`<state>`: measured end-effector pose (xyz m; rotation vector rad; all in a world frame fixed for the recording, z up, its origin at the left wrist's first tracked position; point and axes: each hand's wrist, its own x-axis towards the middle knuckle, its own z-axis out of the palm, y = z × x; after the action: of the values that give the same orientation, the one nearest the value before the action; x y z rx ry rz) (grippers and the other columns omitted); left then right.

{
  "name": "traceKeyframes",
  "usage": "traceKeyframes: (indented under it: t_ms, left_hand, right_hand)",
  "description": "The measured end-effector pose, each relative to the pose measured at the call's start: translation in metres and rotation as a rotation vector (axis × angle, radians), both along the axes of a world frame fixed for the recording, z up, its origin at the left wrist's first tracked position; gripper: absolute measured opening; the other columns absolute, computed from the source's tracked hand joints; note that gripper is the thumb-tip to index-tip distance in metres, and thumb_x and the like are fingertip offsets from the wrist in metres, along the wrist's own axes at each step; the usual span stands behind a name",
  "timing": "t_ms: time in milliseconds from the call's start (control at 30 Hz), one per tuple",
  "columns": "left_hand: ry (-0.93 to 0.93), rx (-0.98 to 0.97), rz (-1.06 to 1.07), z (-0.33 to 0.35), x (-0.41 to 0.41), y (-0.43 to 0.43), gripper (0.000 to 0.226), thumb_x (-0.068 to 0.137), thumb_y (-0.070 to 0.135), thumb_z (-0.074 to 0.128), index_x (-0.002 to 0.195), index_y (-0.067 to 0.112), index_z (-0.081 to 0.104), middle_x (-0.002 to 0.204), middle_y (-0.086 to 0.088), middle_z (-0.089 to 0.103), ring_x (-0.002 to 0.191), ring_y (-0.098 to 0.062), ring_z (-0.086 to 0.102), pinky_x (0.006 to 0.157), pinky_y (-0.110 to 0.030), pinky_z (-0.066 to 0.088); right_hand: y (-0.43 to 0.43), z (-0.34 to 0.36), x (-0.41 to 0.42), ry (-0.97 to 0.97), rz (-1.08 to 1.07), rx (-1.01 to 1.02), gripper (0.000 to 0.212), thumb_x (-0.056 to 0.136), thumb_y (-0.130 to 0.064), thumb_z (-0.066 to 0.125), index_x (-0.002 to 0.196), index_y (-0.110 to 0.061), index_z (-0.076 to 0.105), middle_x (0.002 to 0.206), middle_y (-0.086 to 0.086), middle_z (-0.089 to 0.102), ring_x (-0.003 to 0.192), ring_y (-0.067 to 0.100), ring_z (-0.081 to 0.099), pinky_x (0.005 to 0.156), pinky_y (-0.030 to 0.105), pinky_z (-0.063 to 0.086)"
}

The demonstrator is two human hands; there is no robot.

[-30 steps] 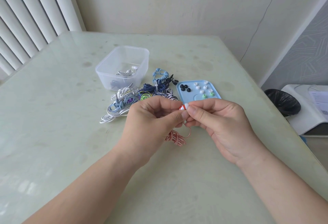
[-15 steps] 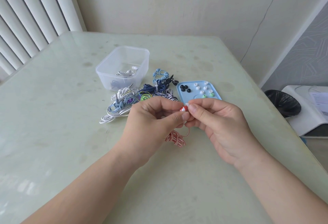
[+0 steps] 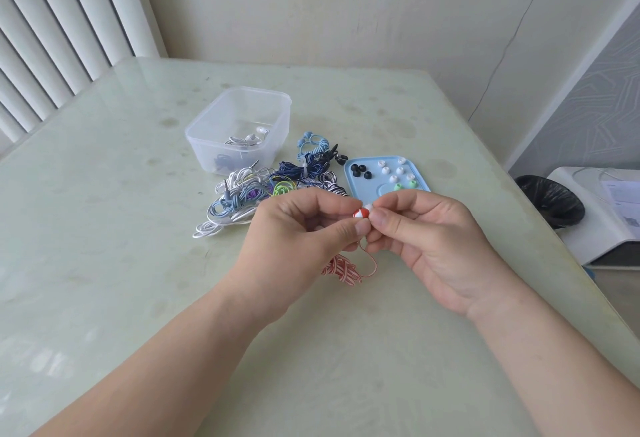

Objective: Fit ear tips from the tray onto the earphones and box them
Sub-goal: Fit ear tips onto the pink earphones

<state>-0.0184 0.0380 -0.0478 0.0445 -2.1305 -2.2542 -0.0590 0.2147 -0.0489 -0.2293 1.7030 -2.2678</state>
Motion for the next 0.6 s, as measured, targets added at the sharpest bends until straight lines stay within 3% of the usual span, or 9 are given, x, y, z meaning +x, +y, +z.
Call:
traceKeyframes:
  t_ms: [167, 400, 600]
  left_hand:
    - [-0.004, -0.018, -0.034, 0.0008, 0.001, -0.0007, 0.009, 0.081, 0.01, 0.085, 0.088, 0.014, 0.081, 0.083, -0.015, 0.078, 0.071, -0.021, 0.069, 0.072, -0.048, 0.055]
    - [-0.032, 0.013, -0.011, -0.0021, 0.0007, 0.0024, 0.01, 0.08, 0.008, 0.086, 0.087, 0.009, 0.079, 0.077, -0.013, 0.076, 0.067, -0.022, 0.068, 0.07, -0.053, 0.057]
    - [-0.013, 0.026, -0.02, -0.0029, 0.0009, 0.0016, 0.008, 0.081, 0.007, 0.084, 0.087, 0.008, 0.078, 0.076, -0.011, 0.077, 0.067, -0.019, 0.069, 0.062, -0.031, 0.057]
  right_hand:
    - [0.0035, -0.0002, -0.0009, -0.013, 0.11, 0.019, 0.01, 0.081, -0.005, 0.067, 0.089, 0.0, 0.066, 0.079, 0.014, 0.072, 0.064, 0.021, 0.06, 0.064, 0.029, 0.055]
    - [0.0024, -0.0038, 0.0, 0.07, 0.087, 0.098, 0.01, 0.084, -0.007, 0.07, 0.089, -0.001, 0.064, 0.081, 0.013, 0.071, 0.068, 0.023, 0.058, 0.065, 0.03, 0.053]
    - [0.0021, -0.0066, -0.0012, 0.044, 0.074, 0.045, 0.008, 0.084, -0.007, 0.069, 0.09, -0.002, 0.066, 0.087, 0.021, 0.066, 0.073, 0.026, 0.059, 0.065, 0.032, 0.053]
